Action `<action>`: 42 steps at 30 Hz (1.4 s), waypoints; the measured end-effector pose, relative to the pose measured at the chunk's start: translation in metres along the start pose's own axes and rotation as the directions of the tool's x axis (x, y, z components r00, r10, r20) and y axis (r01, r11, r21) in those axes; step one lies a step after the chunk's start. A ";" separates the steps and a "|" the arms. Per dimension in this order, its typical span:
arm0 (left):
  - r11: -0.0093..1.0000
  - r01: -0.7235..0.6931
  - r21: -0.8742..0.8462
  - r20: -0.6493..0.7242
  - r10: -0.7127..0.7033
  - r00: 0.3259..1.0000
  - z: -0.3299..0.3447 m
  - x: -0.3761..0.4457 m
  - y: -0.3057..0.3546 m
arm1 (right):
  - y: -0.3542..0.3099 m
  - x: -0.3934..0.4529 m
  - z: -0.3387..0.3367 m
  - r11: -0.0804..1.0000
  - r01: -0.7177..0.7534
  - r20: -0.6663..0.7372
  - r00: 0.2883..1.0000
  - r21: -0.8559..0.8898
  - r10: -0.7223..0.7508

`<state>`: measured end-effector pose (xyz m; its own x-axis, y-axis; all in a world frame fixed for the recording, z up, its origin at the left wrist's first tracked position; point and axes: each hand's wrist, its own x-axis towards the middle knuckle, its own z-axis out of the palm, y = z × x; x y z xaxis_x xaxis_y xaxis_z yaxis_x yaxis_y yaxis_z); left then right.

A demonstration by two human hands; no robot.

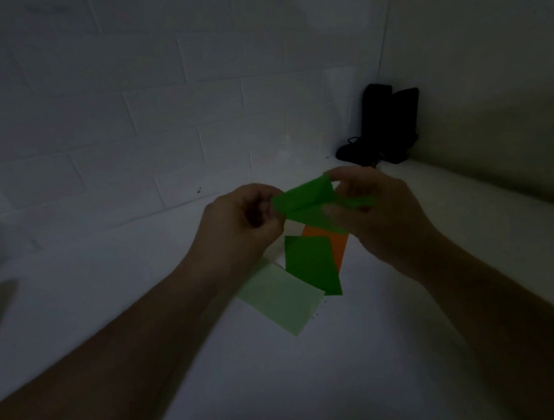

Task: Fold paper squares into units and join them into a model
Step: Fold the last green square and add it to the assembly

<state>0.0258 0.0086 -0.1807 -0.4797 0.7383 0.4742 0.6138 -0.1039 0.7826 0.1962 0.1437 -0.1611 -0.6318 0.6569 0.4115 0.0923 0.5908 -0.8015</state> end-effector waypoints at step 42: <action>0.949 -0.053 -0.311 -0.063 0.034 0.997 0.009 -0.004 0.011 | -0.007 -0.008 0.006 0.946 0.071 0.046 0.995 0.316 -0.090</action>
<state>0.0400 0.0103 -0.1781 -0.4971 0.6905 0.5255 0.4127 -0.3446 0.8432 0.1964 0.1319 -0.1615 -0.6721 0.5789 0.4617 -0.2008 0.4577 -0.8661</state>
